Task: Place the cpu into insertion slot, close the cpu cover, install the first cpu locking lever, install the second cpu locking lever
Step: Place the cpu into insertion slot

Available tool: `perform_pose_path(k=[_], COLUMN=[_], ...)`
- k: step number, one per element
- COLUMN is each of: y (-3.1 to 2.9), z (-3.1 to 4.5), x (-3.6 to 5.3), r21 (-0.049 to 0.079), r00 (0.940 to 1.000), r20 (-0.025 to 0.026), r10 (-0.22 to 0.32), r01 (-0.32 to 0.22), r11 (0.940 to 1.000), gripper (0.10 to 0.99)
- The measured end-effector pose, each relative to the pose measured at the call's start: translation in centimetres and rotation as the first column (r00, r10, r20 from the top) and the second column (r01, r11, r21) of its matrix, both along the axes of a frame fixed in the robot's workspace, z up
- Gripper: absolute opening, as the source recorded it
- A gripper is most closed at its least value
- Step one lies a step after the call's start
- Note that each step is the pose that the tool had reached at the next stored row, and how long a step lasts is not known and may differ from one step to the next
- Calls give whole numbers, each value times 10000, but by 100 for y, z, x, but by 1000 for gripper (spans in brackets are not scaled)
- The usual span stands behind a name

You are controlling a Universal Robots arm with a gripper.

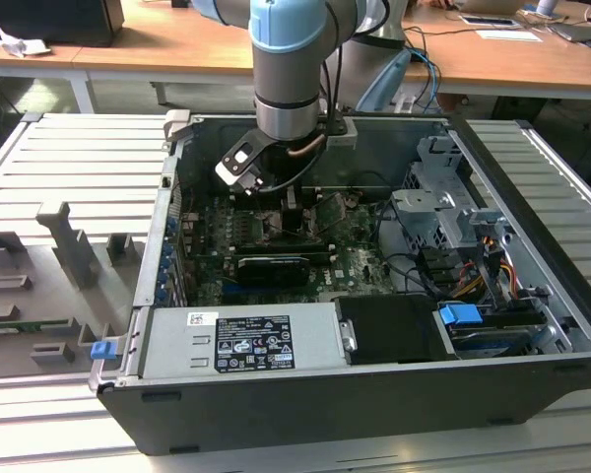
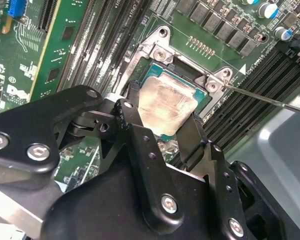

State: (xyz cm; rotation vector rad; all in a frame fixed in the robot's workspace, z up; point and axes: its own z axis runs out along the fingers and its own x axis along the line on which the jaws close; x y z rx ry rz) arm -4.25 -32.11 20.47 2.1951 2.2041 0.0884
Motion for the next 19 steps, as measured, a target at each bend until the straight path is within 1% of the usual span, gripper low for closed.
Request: perform_pose_path(k=[1,2,3,5,14,19], y=[1,8,36,36,37,36], z=[-3,-10,-28,-57,-59,-47], x=[5,24,38,38,41,41], r21=[3,13,15,12,14,15], r00=[10000,10000,9999,9999,9999,9999], r20=[-14,-43,-74,-74,-73,-73], r10=[-1,-5,-85,-97,-107,-108], r01=[1,5,85,97,107,108], r11=[10000,10000,10000,10000,9999,9999], gripper=[541,541,541,541,541,541])
